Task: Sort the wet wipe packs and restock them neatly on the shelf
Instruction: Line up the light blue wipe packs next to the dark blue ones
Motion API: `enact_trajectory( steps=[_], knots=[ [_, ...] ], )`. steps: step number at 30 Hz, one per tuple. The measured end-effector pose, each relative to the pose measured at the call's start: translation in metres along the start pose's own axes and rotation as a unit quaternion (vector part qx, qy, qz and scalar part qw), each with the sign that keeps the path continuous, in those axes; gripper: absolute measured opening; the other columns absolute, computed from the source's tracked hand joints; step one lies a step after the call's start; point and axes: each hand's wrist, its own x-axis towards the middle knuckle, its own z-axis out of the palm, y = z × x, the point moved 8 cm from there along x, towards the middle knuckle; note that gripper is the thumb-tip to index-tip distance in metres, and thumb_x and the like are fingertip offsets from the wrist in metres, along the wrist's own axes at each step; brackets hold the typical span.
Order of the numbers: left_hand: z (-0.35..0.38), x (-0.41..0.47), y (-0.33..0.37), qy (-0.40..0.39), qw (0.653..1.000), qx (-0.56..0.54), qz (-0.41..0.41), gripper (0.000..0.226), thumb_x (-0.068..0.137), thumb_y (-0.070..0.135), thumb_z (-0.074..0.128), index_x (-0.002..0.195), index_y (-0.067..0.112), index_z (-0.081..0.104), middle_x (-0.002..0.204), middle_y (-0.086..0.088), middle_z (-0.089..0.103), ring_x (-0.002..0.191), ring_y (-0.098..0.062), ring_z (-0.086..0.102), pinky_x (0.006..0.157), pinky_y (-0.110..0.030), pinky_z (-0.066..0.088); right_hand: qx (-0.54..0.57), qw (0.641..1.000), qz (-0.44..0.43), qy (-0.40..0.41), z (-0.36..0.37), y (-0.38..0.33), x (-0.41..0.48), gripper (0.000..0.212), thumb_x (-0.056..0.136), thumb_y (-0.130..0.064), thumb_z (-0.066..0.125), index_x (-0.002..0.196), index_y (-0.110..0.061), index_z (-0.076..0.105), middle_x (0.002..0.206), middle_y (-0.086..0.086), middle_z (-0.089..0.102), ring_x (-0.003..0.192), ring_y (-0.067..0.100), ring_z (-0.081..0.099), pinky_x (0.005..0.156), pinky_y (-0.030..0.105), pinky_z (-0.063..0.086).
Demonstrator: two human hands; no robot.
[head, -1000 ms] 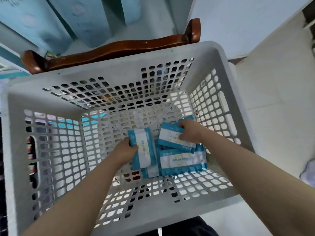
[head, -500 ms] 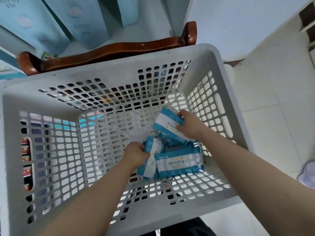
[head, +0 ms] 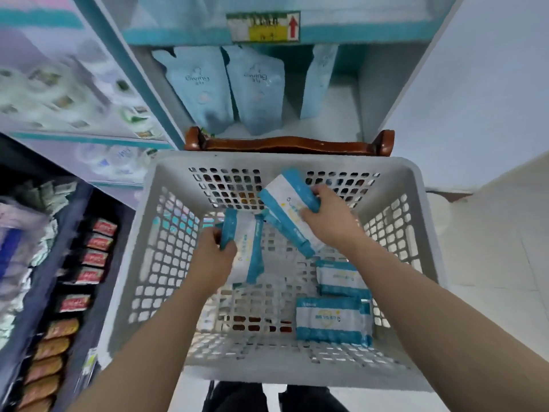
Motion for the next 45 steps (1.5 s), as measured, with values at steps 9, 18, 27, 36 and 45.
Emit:
enact_trajectory(
  steps=[9,18,27,36,45],
  knots=[
    [-0.159,-0.057,-0.014,0.171,0.925,-0.335,-0.060,0.011,0.097,0.013,0.049,0.104,0.008,0.056,0.102,-0.012,0.068,0.081,-0.023,0.067,0.077,-0.044,0.055,0.031,0.975,-0.221,-0.021,0.036,-0.196,-0.023,0.018,0.090,-0.017,0.058,0.100,-0.021,0.044,0.085,-0.010,0.051,0.072,0.009,0.049,0.061,0.020,0.033],
    [-0.350,-0.095,-0.077,0.220,0.793,-0.568,-0.019,0.022,0.099,0.005,0.042,0.112,0.004,0.060,0.101,-0.012,0.072,0.082,-0.023,0.072,0.061,-0.037,0.061,0.028,0.922,-0.381,-0.058,0.147,-0.416,-0.077,0.021,0.089,-0.018,0.059,0.106,-0.022,0.046,0.087,-0.009,0.052,0.073,0.010,0.051,0.063,0.027,0.035],
    [-0.589,-0.120,-0.172,0.345,0.756,-0.554,0.047,0.056,0.082,-0.020,0.049,0.127,0.011,0.040,0.123,-0.016,0.060,0.101,-0.032,0.065,0.074,-0.050,0.057,0.045,0.896,-0.434,-0.087,0.305,-0.606,-0.124,0.019,0.088,-0.018,0.059,0.100,-0.023,0.045,0.096,-0.003,0.058,0.084,0.020,0.056,0.069,0.031,0.041],
    [-0.710,-0.084,-0.207,0.376,0.696,-0.609,0.063,0.032,0.093,-0.001,0.054,0.123,0.010,0.052,0.119,-0.009,0.063,0.100,-0.025,0.065,0.083,-0.048,0.055,0.012,0.887,-0.445,-0.123,0.409,-0.708,-0.108,0.018,0.092,-0.017,0.055,0.107,-0.020,0.045,0.106,-0.003,0.056,0.090,0.019,0.057,0.074,0.036,0.048],
    [-0.761,-0.009,-0.221,0.430,0.680,-0.593,0.040,0.028,0.089,0.004,0.063,0.116,0.010,0.061,0.113,-0.006,0.070,0.100,-0.022,0.068,0.075,-0.032,0.055,-0.065,0.883,-0.432,-0.169,0.488,-0.792,-0.007,0.018,0.093,-0.020,0.055,0.108,-0.019,0.045,0.105,-0.002,0.057,0.079,0.014,0.058,0.066,0.035,0.051]
  ],
)
